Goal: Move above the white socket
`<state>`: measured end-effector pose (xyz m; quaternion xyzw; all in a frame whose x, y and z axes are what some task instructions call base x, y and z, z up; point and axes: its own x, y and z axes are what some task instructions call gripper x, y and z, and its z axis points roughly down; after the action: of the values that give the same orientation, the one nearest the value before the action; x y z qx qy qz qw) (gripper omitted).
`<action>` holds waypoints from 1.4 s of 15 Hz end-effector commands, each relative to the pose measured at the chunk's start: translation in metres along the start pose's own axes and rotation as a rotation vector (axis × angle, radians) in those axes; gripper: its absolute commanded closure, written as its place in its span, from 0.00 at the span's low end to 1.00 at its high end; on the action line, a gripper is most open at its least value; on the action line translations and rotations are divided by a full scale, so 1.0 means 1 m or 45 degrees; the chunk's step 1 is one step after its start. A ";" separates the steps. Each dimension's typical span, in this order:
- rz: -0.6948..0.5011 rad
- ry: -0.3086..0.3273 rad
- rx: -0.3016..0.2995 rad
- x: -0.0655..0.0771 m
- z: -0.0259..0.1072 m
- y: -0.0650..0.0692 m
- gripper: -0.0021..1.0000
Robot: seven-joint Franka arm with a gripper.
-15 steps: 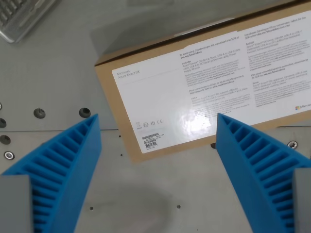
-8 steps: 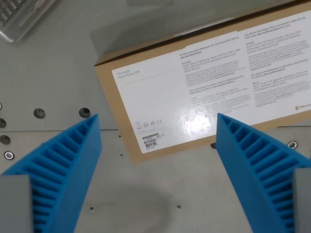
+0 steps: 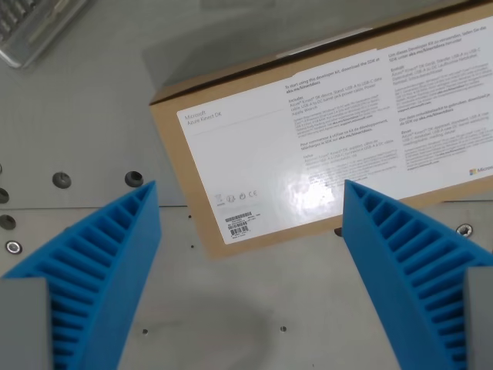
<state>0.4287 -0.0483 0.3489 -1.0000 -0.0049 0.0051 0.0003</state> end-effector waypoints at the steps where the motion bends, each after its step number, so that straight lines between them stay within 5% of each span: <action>1: -0.005 0.018 -0.002 0.007 0.005 0.000 0.00; 21: -0.007 -0.029 0.010 0.054 0.065 0.000 0.00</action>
<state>0.4729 -0.0488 0.2835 -1.0000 -0.0085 0.0024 -0.0024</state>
